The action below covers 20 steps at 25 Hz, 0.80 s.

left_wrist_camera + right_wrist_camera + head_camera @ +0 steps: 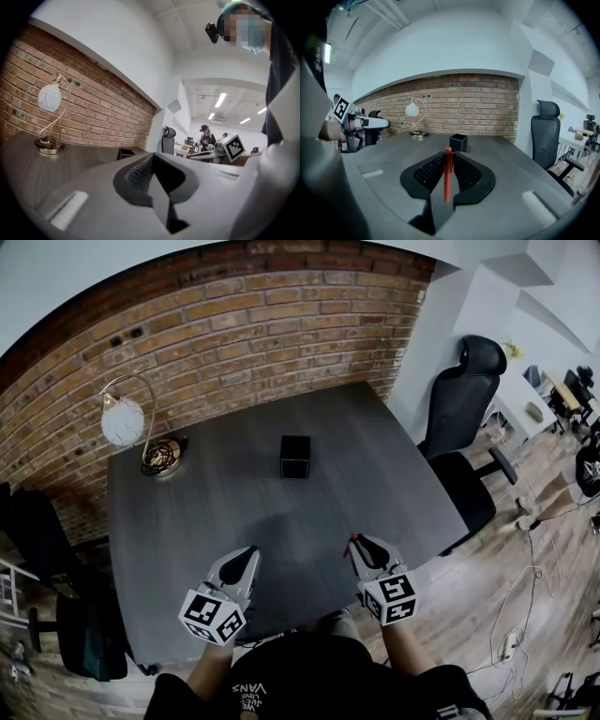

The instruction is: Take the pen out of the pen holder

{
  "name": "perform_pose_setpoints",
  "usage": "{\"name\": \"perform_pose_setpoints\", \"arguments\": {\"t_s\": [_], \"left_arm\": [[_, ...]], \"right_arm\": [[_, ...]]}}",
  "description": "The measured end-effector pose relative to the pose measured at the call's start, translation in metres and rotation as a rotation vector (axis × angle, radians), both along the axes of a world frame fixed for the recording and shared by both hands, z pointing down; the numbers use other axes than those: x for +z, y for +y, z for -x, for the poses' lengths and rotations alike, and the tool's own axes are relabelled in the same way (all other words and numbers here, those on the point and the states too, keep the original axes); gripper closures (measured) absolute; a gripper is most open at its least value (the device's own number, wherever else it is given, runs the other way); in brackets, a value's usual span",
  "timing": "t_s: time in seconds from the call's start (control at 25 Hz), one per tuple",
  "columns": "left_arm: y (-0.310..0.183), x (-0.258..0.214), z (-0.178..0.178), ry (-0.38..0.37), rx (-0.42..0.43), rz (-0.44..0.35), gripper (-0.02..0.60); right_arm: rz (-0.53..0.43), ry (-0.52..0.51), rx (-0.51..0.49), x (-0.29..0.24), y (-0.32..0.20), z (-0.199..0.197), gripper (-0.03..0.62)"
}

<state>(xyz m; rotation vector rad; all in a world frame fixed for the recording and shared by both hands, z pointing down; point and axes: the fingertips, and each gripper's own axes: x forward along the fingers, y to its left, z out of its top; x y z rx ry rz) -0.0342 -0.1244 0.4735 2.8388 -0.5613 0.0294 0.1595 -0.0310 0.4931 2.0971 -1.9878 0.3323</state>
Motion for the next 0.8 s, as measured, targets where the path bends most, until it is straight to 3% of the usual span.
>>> {"name": "perform_pose_setpoints", "arguments": {"t_s": [0.8], "left_arm": [[0.005,0.015,0.001,-0.006,0.017,0.038,0.529]], "right_arm": [[0.025,0.004,0.006,0.007,0.010,0.008,0.530]]}}
